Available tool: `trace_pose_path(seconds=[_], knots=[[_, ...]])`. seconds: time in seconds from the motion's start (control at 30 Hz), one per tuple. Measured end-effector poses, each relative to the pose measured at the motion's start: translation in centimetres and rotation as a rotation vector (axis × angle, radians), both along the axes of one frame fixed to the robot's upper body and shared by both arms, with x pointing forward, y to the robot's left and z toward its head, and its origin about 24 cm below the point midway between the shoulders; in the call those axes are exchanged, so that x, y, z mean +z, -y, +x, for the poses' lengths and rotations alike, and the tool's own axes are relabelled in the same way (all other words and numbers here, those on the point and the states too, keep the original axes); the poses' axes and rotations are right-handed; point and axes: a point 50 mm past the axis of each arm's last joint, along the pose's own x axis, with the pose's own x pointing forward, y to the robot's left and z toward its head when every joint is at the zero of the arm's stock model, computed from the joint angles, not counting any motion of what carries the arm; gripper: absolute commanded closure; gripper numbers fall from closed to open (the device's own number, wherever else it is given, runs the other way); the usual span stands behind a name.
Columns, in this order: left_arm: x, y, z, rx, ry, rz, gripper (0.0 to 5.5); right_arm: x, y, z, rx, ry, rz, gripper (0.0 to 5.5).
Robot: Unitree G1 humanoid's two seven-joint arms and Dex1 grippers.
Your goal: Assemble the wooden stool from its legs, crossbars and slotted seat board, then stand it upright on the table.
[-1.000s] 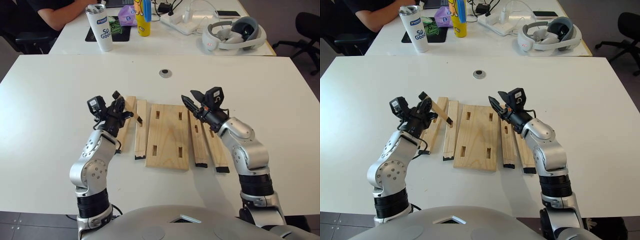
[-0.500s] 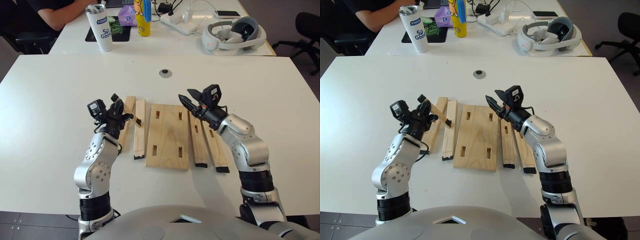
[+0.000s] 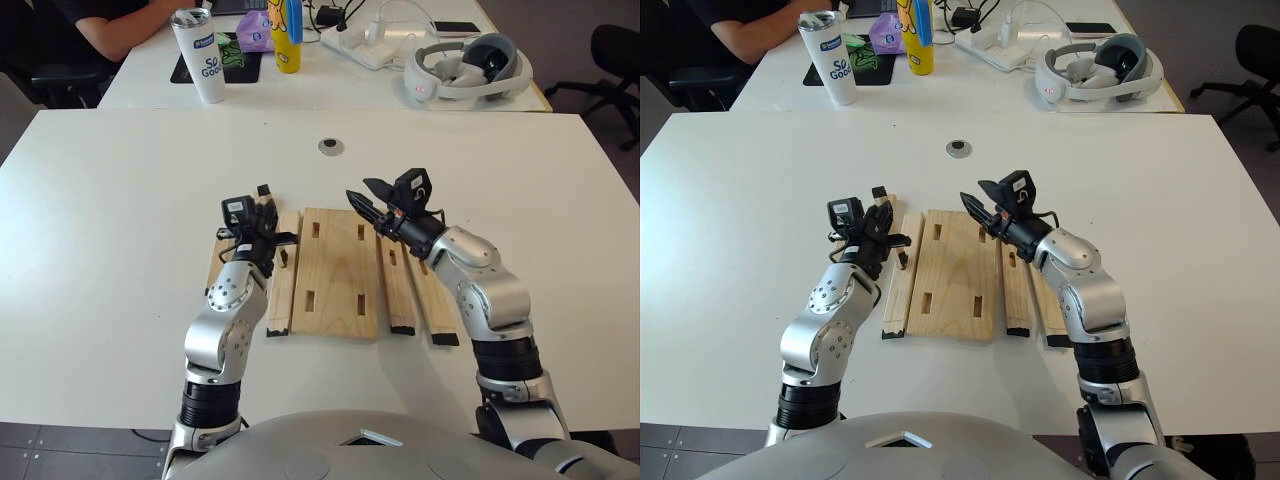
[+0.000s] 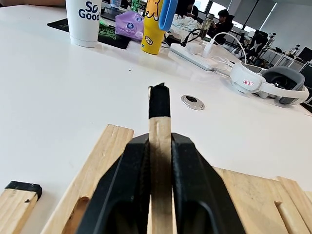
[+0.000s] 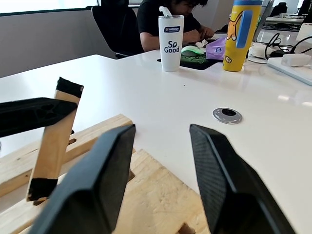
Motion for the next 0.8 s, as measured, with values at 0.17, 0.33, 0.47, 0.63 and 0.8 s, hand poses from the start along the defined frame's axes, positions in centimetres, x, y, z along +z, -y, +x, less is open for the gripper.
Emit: trace_pose_path(seconds=[0.17, 0.33, 0.47, 0.63, 0.8], knots=[[0.4, 0.0, -0.1, -0.030, 0.025, 0.052, 5.06, 0.0, -0.2, -0.1, -0.003, 0.001, 0.004, 3.45], [2.7, -0.9, 0.6, -0.007, 0.110, 0.040, 5.06, -1.1, 0.0, -0.8, -0.005, -0.014, -0.045, 3.45], [4.2, -1.6, 0.9, 0.000, 0.134, -0.011, 5.06, -2.0, 0.1, -1.5, 0.032, -0.037, -0.099, 3.45], [5.1, -2.3, 1.4, -0.008, 0.119, -0.133, 5.06, -2.7, -2.8, -4.3, 0.274, -0.118, -0.045, 3.45], [4.9, -1.9, 1.5, -0.053, 0.080, -0.191, 5.06, -1.8, -4.8, -5.2, 0.338, -0.138, 0.064, 3.66]])
